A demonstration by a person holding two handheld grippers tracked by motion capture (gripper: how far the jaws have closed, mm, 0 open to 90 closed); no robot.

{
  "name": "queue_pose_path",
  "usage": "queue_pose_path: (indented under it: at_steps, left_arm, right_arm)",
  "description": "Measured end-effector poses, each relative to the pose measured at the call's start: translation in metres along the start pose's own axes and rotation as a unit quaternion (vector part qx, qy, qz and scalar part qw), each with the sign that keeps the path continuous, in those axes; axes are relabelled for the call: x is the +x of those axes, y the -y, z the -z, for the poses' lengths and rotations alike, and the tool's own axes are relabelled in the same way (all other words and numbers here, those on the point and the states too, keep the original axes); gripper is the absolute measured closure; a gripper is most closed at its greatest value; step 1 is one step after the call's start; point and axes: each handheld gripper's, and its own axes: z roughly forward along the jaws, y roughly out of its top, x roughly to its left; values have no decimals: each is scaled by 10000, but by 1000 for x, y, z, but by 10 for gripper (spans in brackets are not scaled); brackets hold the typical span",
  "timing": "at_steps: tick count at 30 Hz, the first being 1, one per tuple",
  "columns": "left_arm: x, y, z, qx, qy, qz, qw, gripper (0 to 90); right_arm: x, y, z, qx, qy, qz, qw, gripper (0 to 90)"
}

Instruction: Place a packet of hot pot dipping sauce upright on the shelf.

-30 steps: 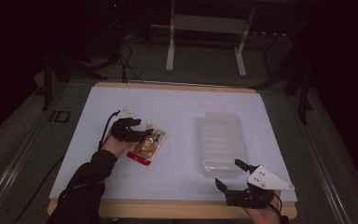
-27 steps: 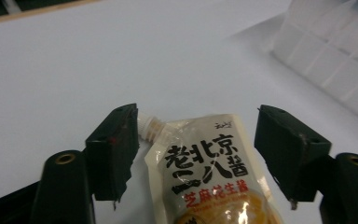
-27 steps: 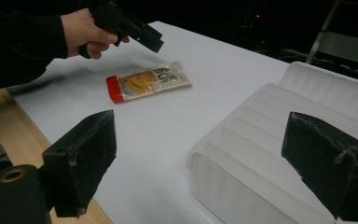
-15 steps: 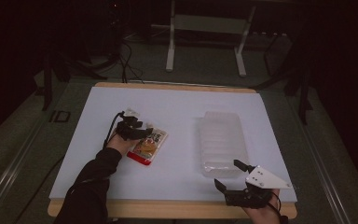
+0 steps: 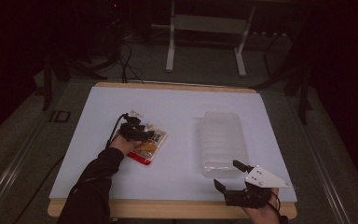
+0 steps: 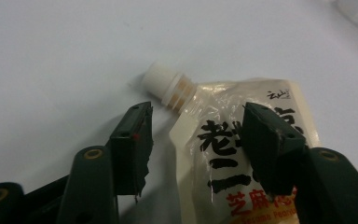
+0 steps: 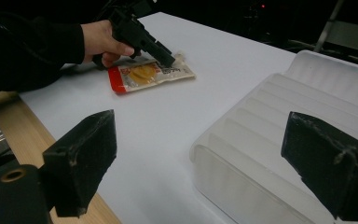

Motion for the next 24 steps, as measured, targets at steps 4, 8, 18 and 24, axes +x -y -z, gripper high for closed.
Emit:
queue_pose_path:
  at_steps: [4,8,18,24]
  left_arm:
    - [-4,-1,0,121,-74,-185,9997,431]
    - [-9,-2,1,255,-137,-271,9992,488]
    - [-22,-4,3,563,-339,-786,9947,803]
    - [-27,-2,3,510,-525,-962,9927,867]
  right_arm:
    - [1,0,0,0,7,34,10000,103]
    - [1,0,0,5,-4,32,10000,103]
    - [2,-1,0,13,-2,58,10000,131]
    - [1,-1,1,8,-14,20,10000,134]
